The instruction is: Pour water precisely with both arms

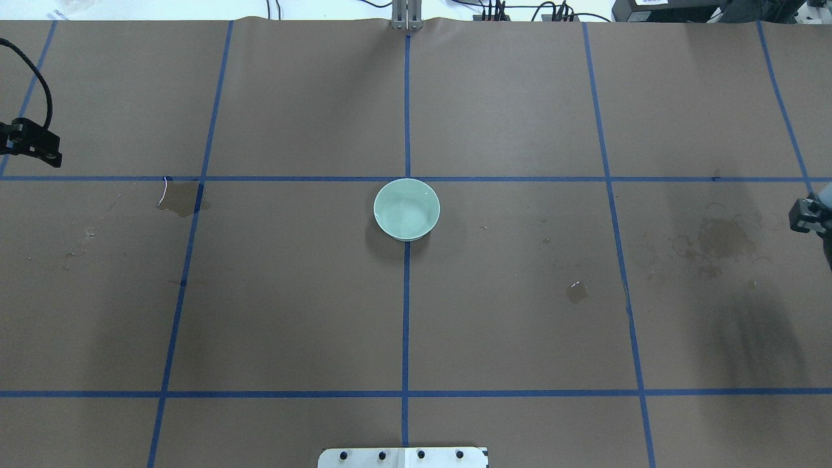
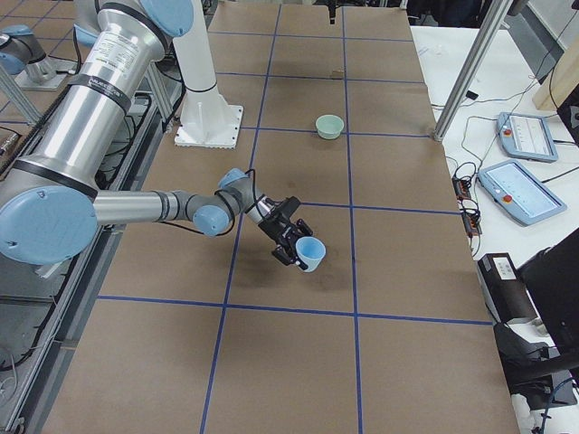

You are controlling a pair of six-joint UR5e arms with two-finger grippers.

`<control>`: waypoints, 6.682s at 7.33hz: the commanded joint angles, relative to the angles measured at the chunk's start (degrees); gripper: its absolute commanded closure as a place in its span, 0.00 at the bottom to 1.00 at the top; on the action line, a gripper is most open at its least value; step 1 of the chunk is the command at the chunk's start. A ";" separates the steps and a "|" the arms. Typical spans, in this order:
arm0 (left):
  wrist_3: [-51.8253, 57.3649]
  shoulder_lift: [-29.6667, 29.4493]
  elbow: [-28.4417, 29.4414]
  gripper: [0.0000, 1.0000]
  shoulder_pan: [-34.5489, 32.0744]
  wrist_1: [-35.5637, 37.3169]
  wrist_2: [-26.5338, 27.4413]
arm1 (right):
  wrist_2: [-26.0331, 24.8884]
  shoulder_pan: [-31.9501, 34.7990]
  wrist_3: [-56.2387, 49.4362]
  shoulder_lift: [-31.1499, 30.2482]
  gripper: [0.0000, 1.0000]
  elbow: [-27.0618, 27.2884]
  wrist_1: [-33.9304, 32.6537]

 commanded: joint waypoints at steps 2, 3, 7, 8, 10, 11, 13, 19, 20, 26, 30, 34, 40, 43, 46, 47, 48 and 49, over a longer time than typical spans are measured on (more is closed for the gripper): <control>-0.01 0.00 -0.20 0.00 0.12 0.00 -0.01 | -8.27 -6.28 9.36 -1.50 1.00 -6.63 6.31; -0.01 0.00 -0.20 0.00 0.12 0.00 -0.01 | -9.59 -8.56 12.77 -1.50 1.00 -6.64 6.14; -0.01 0.00 0.06 0.00 0.29 0.00 -0.01 | -17.67 -17.35 22.09 -1.42 1.00 -6.72 3.35; -0.01 0.00 0.06 0.00 0.21 0.00 -0.09 | -18.91 -20.33 27.86 -1.42 1.00 -6.72 -2.16; -0.01 0.00 0.15 0.00 0.21 0.00 -0.01 | -21.11 -24.30 31.26 -1.42 1.00 -6.72 -5.55; -0.01 0.00 0.06 0.00 0.21 0.00 -0.09 | -22.95 -26.06 33.87 -1.42 1.00 -6.72 -8.51; -0.01 0.00 0.15 0.00 0.21 0.09 -0.01 | -23.66 -29.75 43.27 -1.42 1.00 -6.72 -15.98; 0.16 0.00 0.41 0.00 0.21 0.09 -0.09 | -22.35 -33.55 43.74 -1.42 1.00 -6.64 -23.92; 0.16 0.00 0.41 0.00 0.21 0.09 -0.09 | -22.17 -33.81 43.74 -1.42 1.00 -6.64 -23.92; 0.16 0.00 0.50 0.00 0.29 0.09 -0.01 | -21.29 -34.16 43.83 -1.50 0.19 -6.46 -23.39; 0.16 0.00 0.59 0.00 0.30 0.09 -0.09 | -21.21 -34.16 43.83 -1.50 0.02 -6.28 -23.22; 0.16 0.00 0.68 0.00 0.21 0.09 -0.01 | -21.21 -34.78 43.83 -1.59 0.01 -5.05 -23.13; 0.25 0.09 0.24 0.00 0.03 0.18 -0.01 | -21.21 -36.53 43.83 -3.87 0.01 -2.95 -23.22; 0.25 0.09 0.33 0.00 0.12 0.18 -0.09 | -21.03 -37.68 43.92 -5.37 0.01 -2.94 -23.22; 0.25 0.09 0.15 0.00 0.03 0.18 -0.09 | -20.77 -37.86 43.92 -7.30 0.01 -2.07 -23.22; 0.25 0.09 0.24 0.00 0.12 0.18 -0.09 | -20.33 -37.86 43.92 -8.96 0.01 0.20 -23.22; 0.25 0.09 0.24 0.00 0.12 0.26 -0.09 | -20.33 -37.86 43.92 -9.84 0.01 0.92 -23.22; 0.25 0.09 0.32 0.00 0.12 0.26 -0.09 | -20.41 -37.86 43.92 -9.94 0.01 1.36 -23.22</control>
